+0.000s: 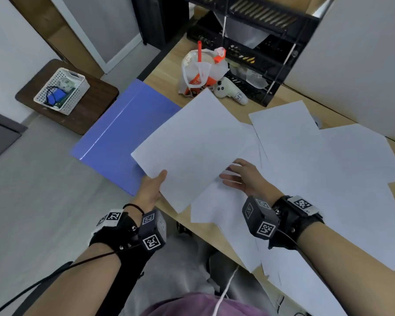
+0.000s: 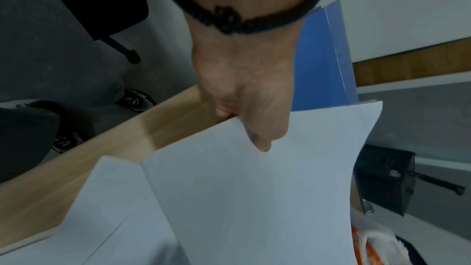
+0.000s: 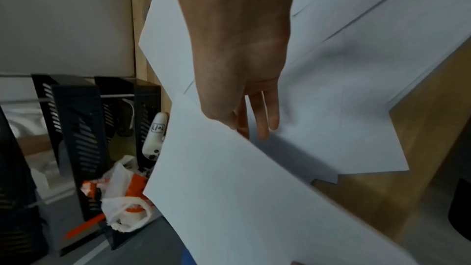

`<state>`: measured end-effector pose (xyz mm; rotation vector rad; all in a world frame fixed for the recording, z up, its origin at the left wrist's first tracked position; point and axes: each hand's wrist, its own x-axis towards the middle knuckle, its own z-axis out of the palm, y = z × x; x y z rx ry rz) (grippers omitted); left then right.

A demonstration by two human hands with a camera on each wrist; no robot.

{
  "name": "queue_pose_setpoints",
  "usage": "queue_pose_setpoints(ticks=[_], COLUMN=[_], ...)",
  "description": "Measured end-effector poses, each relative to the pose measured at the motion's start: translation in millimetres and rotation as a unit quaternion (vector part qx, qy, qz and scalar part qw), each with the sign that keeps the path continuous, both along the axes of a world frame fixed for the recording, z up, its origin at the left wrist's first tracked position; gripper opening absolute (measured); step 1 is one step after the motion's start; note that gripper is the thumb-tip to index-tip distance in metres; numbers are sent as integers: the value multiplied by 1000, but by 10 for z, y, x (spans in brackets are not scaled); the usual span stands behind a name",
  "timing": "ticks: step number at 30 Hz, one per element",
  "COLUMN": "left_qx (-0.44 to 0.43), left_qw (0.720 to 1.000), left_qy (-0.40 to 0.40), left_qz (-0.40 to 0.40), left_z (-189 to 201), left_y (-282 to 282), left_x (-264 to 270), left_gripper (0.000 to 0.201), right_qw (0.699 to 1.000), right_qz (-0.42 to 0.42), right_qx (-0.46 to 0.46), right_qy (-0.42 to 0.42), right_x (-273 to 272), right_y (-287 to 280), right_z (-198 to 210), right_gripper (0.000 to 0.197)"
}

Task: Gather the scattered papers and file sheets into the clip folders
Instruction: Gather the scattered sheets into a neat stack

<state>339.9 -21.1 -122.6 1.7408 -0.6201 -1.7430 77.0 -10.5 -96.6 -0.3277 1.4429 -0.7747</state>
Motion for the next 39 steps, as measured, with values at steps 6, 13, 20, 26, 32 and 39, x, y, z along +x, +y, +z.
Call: queue_pose_setpoints(ticks=[6, 13, 20, 26, 32, 39], left_qx=[20, 59, 78, 181, 130, -72], left_qw=[993, 994, 987, 942, 950, 853], left_qy=[-115, -84, -112, -154, -111, -213], left_qz=[-6, -49, -83, -235, -263, -471], left_z=[-138, -104, -97, 105, 241, -126], left_y=[-276, -343, -322, -236, -158, -167], left_x=[407, 511, 504, 430, -200, -974], left_gripper=[32, 30, 45, 65, 40, 52], right_qw=[987, 914, 897, 928, 978, 990], right_qz=[136, 344, 359, 301, 172, 55], right_qx=[-32, 23, 43, 43, 20, -9], right_qy=[85, 215, 252, 216, 116, 128], right_x=[274, 272, -52, -307, -470, -942], right_y=[-175, -206, 16, 203, 310, 580], right_z=[-143, -234, -247, -262, -195, -94], right_gripper=[35, 54, 30, 49, 49, 41])
